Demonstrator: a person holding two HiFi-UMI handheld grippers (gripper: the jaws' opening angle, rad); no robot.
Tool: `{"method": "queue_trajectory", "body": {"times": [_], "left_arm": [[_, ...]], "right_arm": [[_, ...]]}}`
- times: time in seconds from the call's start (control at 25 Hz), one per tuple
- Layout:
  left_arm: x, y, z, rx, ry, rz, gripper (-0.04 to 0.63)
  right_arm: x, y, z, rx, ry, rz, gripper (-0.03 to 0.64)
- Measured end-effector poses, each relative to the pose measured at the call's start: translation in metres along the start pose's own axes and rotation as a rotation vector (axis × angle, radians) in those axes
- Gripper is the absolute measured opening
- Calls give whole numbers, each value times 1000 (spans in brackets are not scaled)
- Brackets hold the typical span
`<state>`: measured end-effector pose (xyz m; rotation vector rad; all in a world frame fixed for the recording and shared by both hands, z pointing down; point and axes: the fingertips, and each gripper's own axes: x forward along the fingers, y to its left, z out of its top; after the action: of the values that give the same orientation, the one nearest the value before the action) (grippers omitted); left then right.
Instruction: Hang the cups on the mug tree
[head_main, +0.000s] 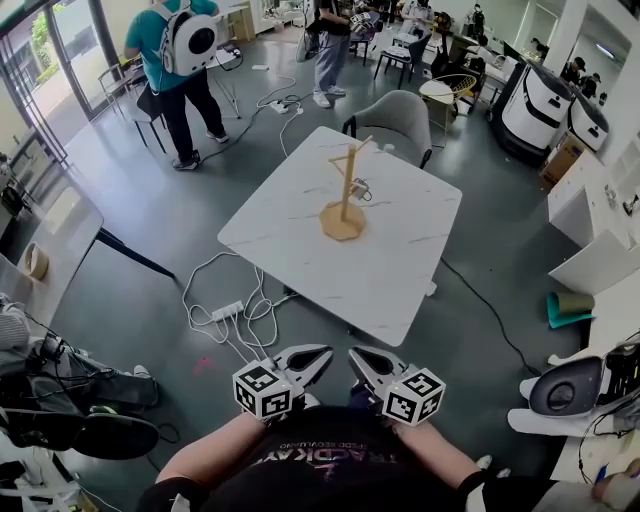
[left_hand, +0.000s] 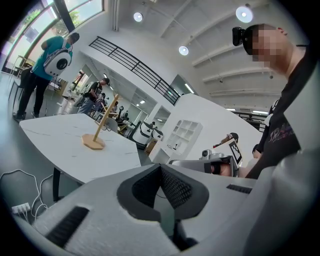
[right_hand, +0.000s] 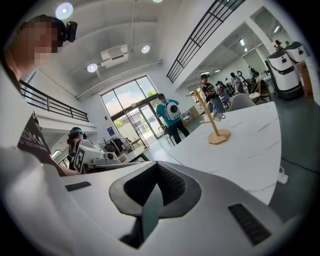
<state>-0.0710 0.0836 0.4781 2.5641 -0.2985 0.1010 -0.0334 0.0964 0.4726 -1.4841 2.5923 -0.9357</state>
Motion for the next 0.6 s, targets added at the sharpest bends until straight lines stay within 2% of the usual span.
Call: {"method": "queue_trajectory", "body": {"times": [0.6], "left_arm": [[6,-9,-4,-1,13,-8,-3]], "right_arm": [[-9,0,-2,5,-3,1,11]]}}
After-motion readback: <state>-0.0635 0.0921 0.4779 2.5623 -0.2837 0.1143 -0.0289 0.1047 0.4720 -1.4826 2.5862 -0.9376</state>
